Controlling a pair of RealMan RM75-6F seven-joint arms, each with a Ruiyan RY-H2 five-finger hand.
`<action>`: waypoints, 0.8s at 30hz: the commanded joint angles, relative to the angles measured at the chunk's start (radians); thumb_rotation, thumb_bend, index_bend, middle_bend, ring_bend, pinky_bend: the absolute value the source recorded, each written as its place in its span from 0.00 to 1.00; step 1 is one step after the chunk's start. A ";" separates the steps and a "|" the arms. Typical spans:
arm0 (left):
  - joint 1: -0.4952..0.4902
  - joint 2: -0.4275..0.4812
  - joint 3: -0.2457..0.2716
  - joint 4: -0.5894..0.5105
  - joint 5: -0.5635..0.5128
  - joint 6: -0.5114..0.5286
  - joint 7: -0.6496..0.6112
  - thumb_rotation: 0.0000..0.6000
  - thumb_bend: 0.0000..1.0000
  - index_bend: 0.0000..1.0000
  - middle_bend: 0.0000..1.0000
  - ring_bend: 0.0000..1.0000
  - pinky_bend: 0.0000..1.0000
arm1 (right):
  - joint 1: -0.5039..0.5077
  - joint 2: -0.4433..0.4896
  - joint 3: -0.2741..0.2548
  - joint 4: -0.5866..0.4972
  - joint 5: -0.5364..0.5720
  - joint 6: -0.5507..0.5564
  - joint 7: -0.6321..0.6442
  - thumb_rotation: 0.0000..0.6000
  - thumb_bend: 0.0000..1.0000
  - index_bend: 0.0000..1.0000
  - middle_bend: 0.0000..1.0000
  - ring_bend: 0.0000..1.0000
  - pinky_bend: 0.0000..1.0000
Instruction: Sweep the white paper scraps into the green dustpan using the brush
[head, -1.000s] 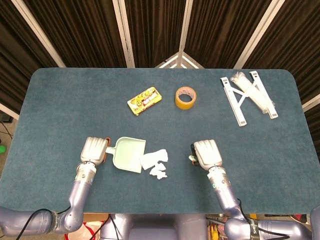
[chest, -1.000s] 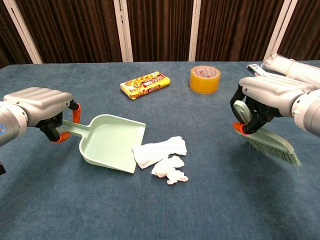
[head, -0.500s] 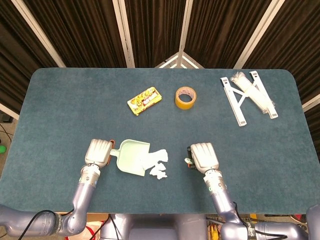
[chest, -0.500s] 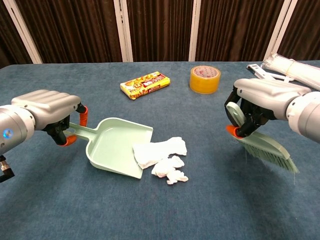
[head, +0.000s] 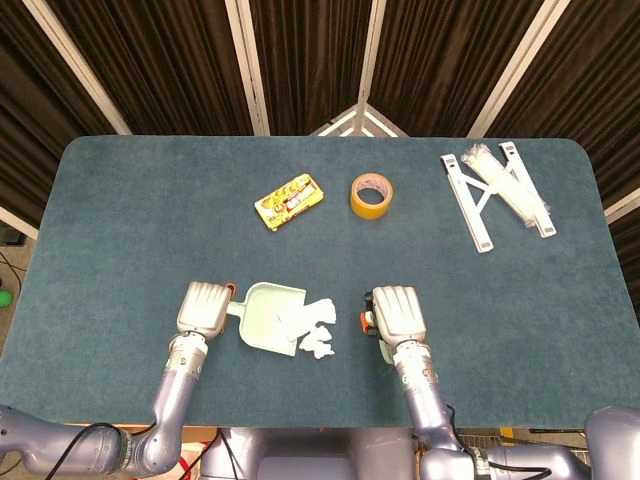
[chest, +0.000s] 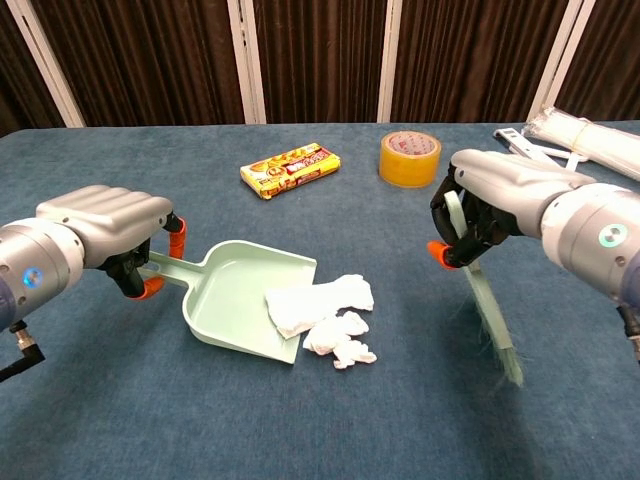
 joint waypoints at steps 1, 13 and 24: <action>0.000 -0.008 -0.002 -0.002 -0.002 0.007 0.002 1.00 0.71 0.77 1.00 1.00 0.99 | 0.002 -0.041 0.006 0.018 0.000 0.031 -0.008 1.00 0.83 0.86 1.00 1.00 0.95; 0.001 -0.013 0.000 -0.004 -0.001 0.010 0.006 1.00 0.71 0.77 1.00 1.00 0.99 | -0.002 -0.146 0.025 0.059 0.001 0.051 0.035 1.00 0.83 0.85 1.00 1.00 0.95; 0.004 -0.028 -0.001 0.010 -0.008 0.002 -0.008 1.00 0.71 0.77 1.00 1.00 0.99 | 0.028 -0.241 0.117 0.068 0.031 0.052 0.062 1.00 0.83 0.85 1.00 1.00 0.95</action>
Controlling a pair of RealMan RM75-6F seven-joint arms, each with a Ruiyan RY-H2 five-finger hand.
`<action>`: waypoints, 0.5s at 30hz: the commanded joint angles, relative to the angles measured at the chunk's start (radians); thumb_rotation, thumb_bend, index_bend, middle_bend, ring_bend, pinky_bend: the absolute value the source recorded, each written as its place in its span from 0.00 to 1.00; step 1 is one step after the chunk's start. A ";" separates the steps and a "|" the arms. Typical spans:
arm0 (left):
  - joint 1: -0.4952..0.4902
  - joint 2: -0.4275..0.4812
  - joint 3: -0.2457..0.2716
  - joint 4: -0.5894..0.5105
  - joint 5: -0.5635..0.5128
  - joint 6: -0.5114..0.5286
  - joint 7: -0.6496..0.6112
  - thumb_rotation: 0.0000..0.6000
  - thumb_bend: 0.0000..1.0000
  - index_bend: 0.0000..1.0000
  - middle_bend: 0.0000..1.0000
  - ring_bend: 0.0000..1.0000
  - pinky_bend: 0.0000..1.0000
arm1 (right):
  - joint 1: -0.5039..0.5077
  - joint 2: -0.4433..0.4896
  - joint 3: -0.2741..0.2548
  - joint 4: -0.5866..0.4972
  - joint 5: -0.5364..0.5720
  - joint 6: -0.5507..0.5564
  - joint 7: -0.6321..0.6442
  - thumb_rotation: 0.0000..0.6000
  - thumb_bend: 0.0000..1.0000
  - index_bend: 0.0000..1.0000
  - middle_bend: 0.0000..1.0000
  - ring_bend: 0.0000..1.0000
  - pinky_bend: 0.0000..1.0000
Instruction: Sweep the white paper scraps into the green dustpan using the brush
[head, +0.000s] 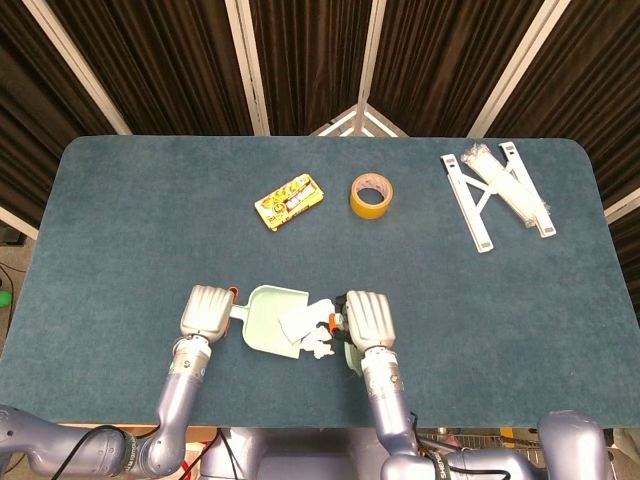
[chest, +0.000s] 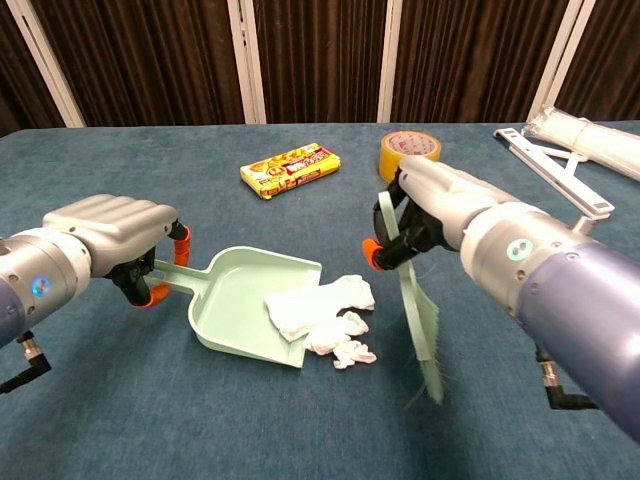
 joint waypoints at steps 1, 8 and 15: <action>0.001 -0.003 -0.001 0.001 -0.006 -0.002 0.000 1.00 0.71 0.77 1.00 1.00 0.99 | 0.011 -0.027 0.026 0.013 0.015 -0.005 0.015 1.00 0.83 0.85 1.00 1.00 0.95; -0.003 -0.012 -0.004 0.017 -0.012 -0.011 -0.001 1.00 0.71 0.77 1.00 1.00 0.99 | 0.026 -0.074 0.052 0.039 0.048 -0.034 0.040 1.00 0.83 0.85 1.00 1.00 0.95; -0.013 -0.025 -0.019 0.028 -0.016 -0.019 -0.001 1.00 0.71 0.77 1.00 1.00 0.99 | 0.057 -0.116 0.057 0.055 0.015 -0.064 0.057 1.00 0.83 0.85 1.00 1.00 0.95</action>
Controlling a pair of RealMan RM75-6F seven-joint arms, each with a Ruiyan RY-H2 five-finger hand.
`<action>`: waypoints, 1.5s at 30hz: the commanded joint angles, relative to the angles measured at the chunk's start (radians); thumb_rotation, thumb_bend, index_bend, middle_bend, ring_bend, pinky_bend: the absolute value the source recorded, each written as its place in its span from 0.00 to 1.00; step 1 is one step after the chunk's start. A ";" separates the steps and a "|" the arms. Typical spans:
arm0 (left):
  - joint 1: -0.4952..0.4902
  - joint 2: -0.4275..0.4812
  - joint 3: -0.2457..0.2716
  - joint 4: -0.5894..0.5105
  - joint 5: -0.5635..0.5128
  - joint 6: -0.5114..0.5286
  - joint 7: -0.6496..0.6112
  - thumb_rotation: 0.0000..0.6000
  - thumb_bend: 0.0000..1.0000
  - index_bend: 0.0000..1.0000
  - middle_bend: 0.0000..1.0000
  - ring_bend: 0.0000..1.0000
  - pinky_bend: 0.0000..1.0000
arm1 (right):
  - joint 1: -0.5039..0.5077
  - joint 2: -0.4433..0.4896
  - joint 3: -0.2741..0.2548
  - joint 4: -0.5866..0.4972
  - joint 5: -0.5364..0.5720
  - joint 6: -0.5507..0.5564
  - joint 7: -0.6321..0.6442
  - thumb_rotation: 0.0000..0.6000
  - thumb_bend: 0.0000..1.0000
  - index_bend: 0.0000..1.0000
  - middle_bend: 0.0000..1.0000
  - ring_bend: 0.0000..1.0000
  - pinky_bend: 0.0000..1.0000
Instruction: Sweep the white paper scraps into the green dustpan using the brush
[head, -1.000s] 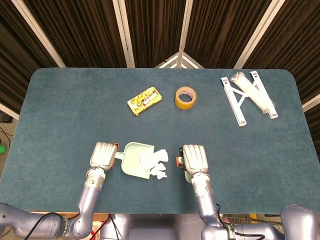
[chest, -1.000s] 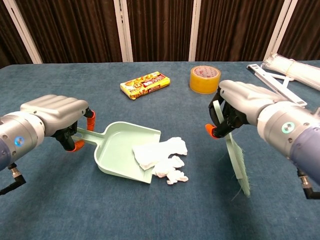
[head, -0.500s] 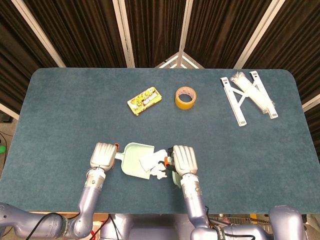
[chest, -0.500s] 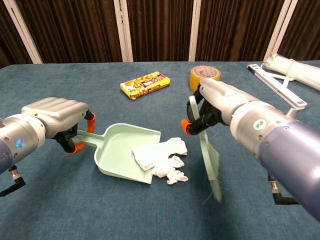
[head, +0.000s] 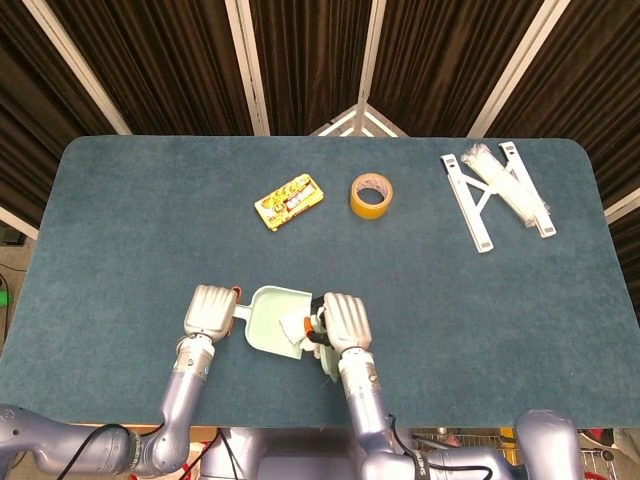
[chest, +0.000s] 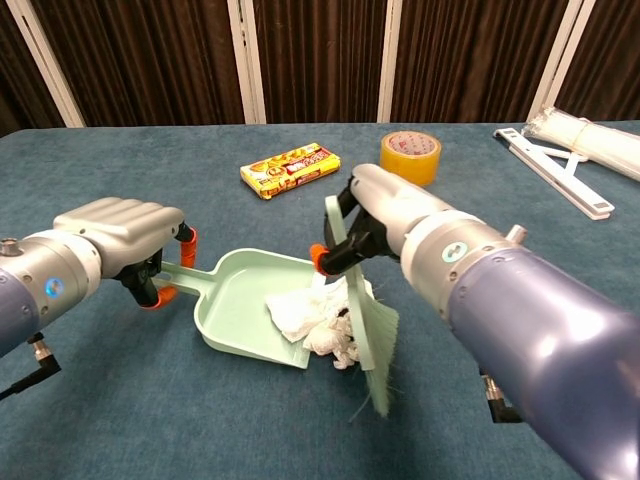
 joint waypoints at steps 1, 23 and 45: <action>-0.005 -0.007 -0.003 0.002 -0.004 -0.003 0.004 1.00 0.71 0.77 1.00 1.00 0.99 | 0.020 -0.025 0.013 0.006 -0.011 -0.016 0.009 1.00 0.83 0.85 1.00 1.00 0.95; -0.020 -0.049 -0.001 0.016 0.016 0.015 0.027 1.00 0.71 0.77 1.00 1.00 0.99 | 0.044 0.085 0.094 -0.016 -0.092 0.020 -0.045 1.00 0.83 0.85 1.00 1.00 0.95; -0.031 -0.093 -0.016 0.036 0.002 0.016 0.051 1.00 0.71 0.77 1.00 1.00 0.99 | -0.005 0.189 0.031 0.047 -0.026 -0.025 -0.003 1.00 0.83 0.85 1.00 1.00 0.95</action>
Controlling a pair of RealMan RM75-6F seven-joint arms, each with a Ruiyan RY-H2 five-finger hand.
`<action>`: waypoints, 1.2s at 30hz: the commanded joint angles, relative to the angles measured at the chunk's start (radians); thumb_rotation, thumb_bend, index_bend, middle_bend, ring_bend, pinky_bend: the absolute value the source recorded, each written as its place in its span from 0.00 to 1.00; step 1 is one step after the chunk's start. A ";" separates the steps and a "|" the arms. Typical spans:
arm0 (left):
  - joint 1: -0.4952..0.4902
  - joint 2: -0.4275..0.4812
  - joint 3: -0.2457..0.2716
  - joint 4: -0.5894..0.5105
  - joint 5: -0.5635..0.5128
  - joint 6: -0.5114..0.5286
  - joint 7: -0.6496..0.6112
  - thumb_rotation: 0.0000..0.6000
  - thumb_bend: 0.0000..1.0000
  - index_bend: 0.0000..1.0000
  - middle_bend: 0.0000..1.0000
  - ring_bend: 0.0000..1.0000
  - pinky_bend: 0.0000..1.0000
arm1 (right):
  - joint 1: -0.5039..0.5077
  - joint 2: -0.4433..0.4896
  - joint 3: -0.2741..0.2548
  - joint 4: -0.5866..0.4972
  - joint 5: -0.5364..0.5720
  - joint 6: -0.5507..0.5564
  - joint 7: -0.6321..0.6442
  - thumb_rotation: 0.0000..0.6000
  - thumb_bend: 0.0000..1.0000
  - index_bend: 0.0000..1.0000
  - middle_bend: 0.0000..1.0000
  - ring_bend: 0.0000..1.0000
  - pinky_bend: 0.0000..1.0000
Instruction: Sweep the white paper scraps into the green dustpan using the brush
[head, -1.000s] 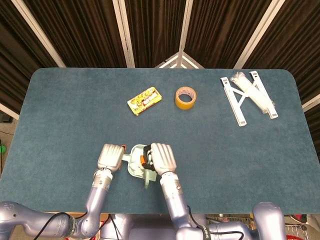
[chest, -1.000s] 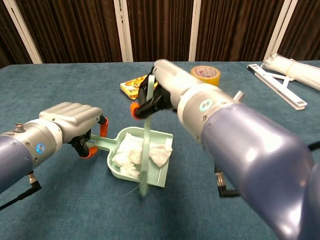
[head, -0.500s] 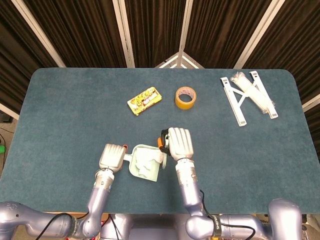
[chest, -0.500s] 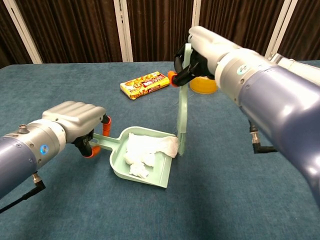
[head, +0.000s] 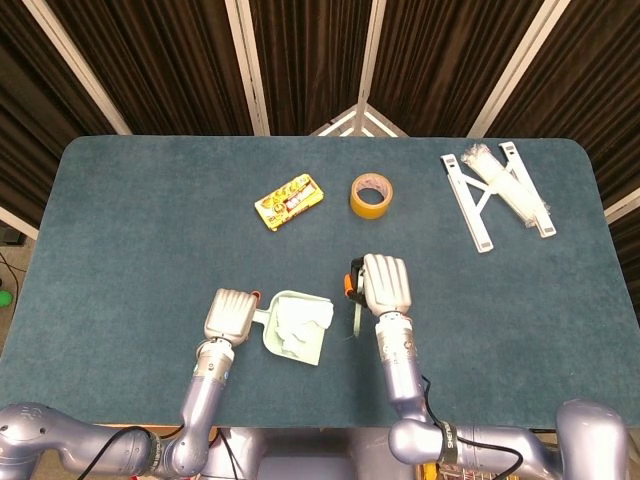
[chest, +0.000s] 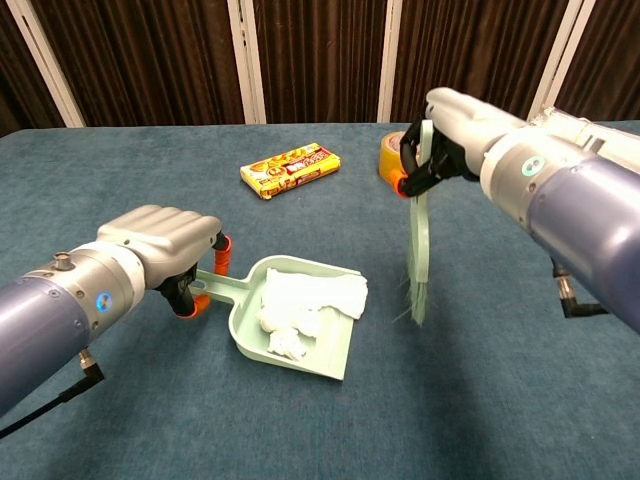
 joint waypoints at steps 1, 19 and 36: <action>0.001 0.000 0.000 0.000 0.000 0.000 -0.001 1.00 0.71 0.77 1.00 1.00 0.99 | -0.004 -0.008 -0.014 0.004 0.008 -0.001 0.006 1.00 0.83 0.85 1.00 1.00 0.95; -0.006 -0.029 -0.016 0.027 -0.008 -0.010 -0.010 1.00 0.71 0.78 1.00 1.00 1.00 | 0.026 -0.107 0.009 -0.045 0.042 -0.012 0.066 1.00 0.83 0.85 1.00 1.00 0.95; -0.009 -0.042 -0.024 0.035 0.002 -0.005 -0.012 1.00 0.71 0.78 1.00 1.00 1.00 | 0.051 -0.086 0.020 -0.013 -0.024 0.025 0.033 1.00 0.83 0.85 1.00 1.00 0.95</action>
